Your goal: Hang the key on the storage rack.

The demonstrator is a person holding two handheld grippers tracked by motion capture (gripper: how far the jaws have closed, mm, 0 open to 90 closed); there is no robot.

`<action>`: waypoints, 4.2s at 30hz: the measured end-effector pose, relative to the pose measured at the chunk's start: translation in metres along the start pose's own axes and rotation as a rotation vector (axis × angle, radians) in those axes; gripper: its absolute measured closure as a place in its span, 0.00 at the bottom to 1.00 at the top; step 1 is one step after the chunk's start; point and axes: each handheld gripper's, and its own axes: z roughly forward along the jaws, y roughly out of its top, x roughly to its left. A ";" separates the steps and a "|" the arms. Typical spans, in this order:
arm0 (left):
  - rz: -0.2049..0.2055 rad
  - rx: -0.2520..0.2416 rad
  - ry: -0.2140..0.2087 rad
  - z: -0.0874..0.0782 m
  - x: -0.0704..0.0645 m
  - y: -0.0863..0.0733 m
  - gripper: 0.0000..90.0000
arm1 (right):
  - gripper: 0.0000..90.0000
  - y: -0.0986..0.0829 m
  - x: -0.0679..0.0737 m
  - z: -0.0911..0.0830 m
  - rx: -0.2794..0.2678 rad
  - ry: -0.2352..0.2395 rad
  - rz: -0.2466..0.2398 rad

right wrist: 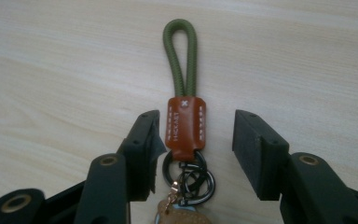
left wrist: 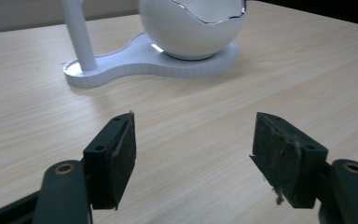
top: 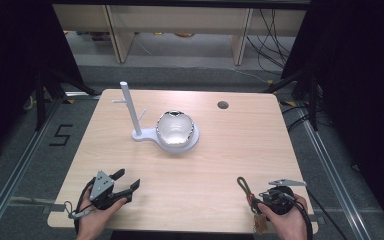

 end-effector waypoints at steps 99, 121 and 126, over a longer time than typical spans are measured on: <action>-0.016 -0.022 0.037 0.000 0.007 -0.006 0.37 | 0.76 0.028 0.015 0.003 0.046 0.057 -0.094; -0.022 -0.020 0.038 0.000 0.007 -0.006 0.37 | 0.76 0.011 0.016 0.012 -0.291 0.131 -0.126; -0.021 -0.016 0.041 -0.001 0.007 -0.006 0.37 | 0.76 0.009 0.020 0.012 -0.338 0.154 -0.104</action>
